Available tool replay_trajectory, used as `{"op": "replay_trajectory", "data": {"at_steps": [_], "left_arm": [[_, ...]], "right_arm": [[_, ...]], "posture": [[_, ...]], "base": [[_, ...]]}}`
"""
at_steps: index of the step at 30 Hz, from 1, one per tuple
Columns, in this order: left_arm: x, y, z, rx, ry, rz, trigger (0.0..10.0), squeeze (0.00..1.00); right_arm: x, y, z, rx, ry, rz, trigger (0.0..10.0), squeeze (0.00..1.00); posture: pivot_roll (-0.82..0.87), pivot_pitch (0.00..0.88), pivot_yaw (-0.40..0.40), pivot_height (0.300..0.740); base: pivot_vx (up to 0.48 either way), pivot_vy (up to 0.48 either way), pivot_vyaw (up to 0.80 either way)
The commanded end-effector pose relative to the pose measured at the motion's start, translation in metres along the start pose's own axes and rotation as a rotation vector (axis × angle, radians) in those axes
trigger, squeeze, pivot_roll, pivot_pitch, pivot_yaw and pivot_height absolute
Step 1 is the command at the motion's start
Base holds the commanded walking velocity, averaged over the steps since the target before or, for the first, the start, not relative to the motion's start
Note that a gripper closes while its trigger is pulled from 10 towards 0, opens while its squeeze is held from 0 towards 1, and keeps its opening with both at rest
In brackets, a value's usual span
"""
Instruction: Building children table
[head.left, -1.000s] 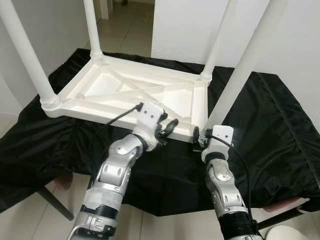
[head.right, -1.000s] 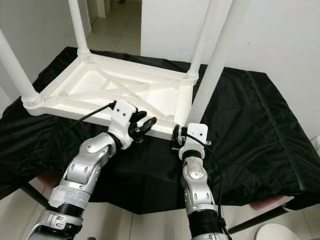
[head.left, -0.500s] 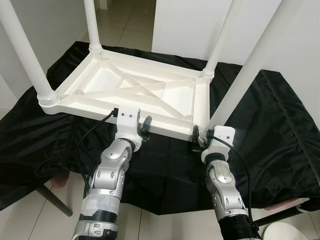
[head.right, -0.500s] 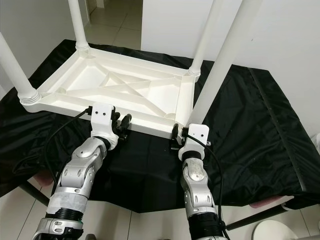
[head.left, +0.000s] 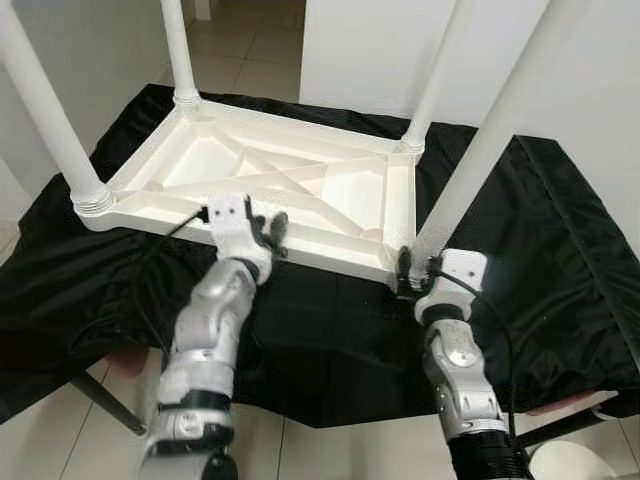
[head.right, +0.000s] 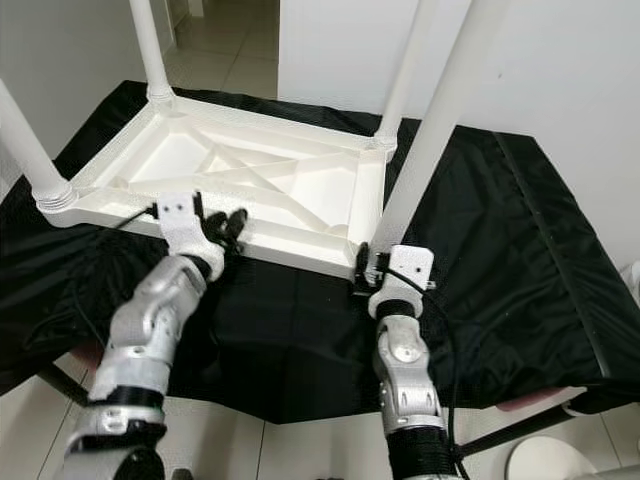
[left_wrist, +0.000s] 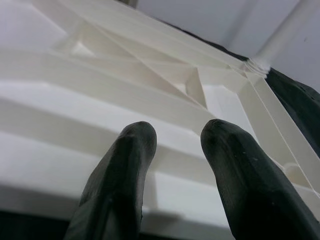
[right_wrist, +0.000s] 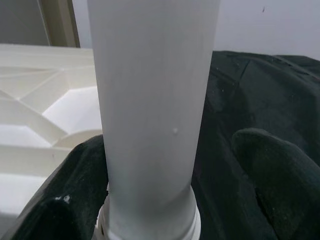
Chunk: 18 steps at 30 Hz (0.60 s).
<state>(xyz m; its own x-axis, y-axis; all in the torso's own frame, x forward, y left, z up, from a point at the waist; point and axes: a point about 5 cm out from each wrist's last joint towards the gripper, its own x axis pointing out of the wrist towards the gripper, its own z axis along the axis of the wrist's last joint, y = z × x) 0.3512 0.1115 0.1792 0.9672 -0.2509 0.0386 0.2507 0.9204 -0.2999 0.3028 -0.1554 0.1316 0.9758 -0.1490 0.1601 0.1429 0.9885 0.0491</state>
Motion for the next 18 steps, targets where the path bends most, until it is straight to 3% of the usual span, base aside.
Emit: {"op": "replay_trajectory", "data": {"at_steps": [1, 3, 9, 18], "left_arm": [[0.001, -0.003, -0.006, -0.013, 0.018, -0.042, 10.0, 0.0], [0.004, -0.001, -0.001, -0.013, 0.001, -0.06, 10.0, 0.0], [0.016, -0.018, 0.007, -0.028, -0.031, -0.174, 10.0, 0.0], [0.012, -0.023, -0.002, 0.085, -0.012, -0.225, 10.0, 0.0]], "right_arm": [[0.001, -0.003, -0.002, 0.004, 0.0, -0.013, 10.0, 0.0], [0.002, -0.003, -0.004, 0.009, 0.005, -0.014, 10.0, 0.0], [0.011, -0.008, 0.002, -0.037, -0.038, -0.012, 10.0, 0.0], [0.012, -0.005, 0.006, -0.027, -0.072, 0.021, 10.0, 0.0]], "posture": [[0.04, 0.0, -0.074, 0.74], [0.05, 0.0, -0.068, 0.74], [0.05, 0.0, -0.052, 0.74], [0.02, 0.0, 0.014, 0.74]], "base": [[0.0, 0.0, 0.0], [0.0, 0.0, 0.0], [0.0, 0.0, 0.0], [0.0, 0.0, 0.0]]}}
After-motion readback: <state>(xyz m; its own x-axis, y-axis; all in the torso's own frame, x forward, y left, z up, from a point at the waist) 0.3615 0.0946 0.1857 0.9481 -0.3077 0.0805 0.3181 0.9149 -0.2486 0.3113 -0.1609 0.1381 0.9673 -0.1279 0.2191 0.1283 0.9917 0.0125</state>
